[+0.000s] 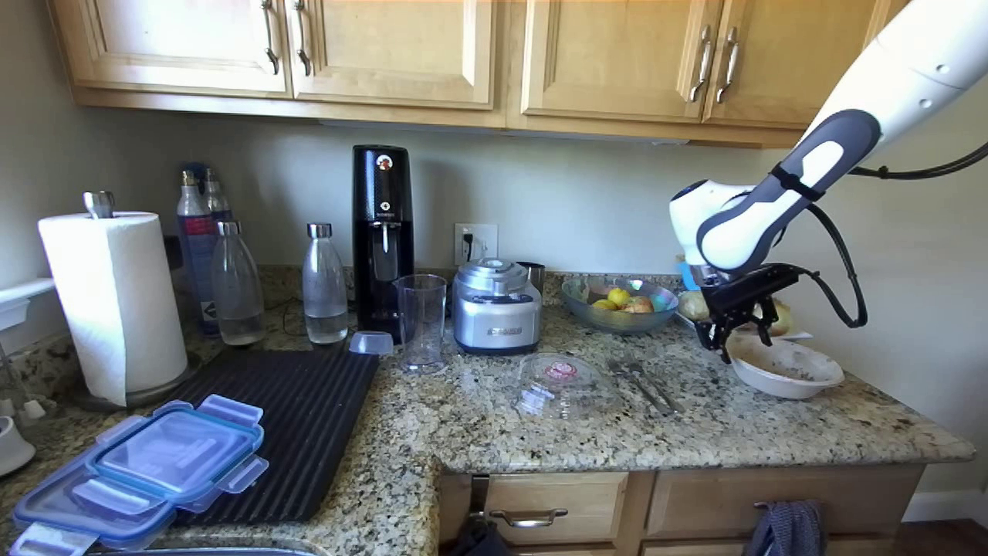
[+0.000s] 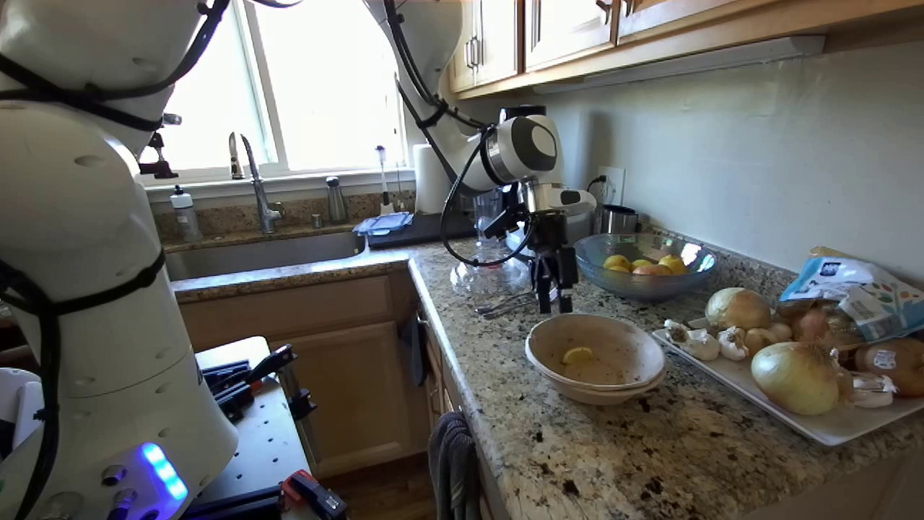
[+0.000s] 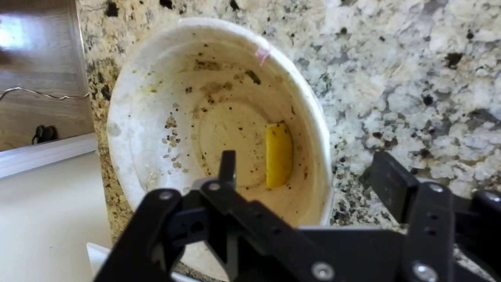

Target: Pick the forks from the bowl and put it on the counter, then unstack the bowls

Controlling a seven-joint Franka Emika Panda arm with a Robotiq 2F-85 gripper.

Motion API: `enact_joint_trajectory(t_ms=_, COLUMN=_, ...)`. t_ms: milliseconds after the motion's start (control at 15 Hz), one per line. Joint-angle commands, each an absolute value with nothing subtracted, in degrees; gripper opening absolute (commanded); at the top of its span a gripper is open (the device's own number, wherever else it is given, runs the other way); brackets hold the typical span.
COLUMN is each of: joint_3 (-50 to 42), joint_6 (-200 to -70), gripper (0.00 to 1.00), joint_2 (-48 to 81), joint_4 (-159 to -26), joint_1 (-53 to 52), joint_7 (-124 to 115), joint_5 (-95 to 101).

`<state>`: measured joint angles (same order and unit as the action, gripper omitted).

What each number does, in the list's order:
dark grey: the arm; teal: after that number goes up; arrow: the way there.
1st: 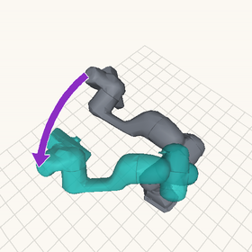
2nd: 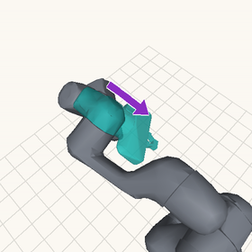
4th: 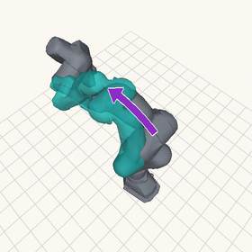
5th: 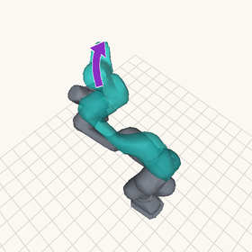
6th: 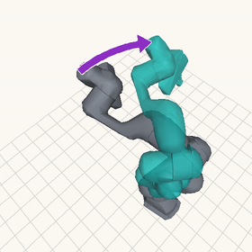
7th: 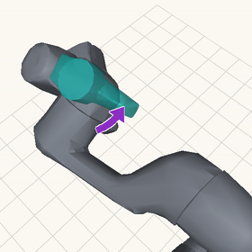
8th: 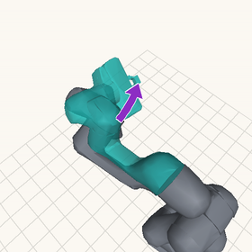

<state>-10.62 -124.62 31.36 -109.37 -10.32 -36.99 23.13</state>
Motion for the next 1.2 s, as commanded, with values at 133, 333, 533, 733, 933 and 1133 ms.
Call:
enact_joint_trajectory(t_ms=133, joint_3=-9.6, joint_6=-124.2, gripper=1.00, joint_2=28.9, joint_4=-110.8, joint_1=-8.9, joint_7=-35.6, joint_5=21.7)
enact_joint_trajectory(t_ms=333, joint_3=-9.6, joint_6=-124.2, gripper=1.00, joint_2=28.9, joint_4=-110.7, joint_1=-8.8, joint_7=-35.6, joint_5=21.5)
enact_joint_trajectory(t_ms=533, joint_3=-9.6, joint_6=-124.0, gripper=1.00, joint_2=29.5, joint_4=-110.2, joint_1=-8.4, joint_7=-35.4, joint_5=20.9)
enact_joint_trajectory(t_ms=733, joint_3=-9.8, joint_6=-124.0, gripper=0.81, joint_2=29.6, joint_4=-110.0, joint_1=-8.0, joint_7=-35.2, joint_5=20.1)
enact_joint_trajectory(t_ms=933, joint_3=-9.8, joint_6=-124.1, gripper=0.53, joint_2=29.5, joint_4=-110.0, joint_1=-7.6, joint_7=-34.9, joint_5=19.5)
enact_joint_trajectory(t_ms=1133, joint_3=-9.8, joint_6=-124.1, gripper=0.34, joint_2=29.5, joint_4=-110.1, joint_1=-7.5, joint_7=-34.9, joint_5=19.4)
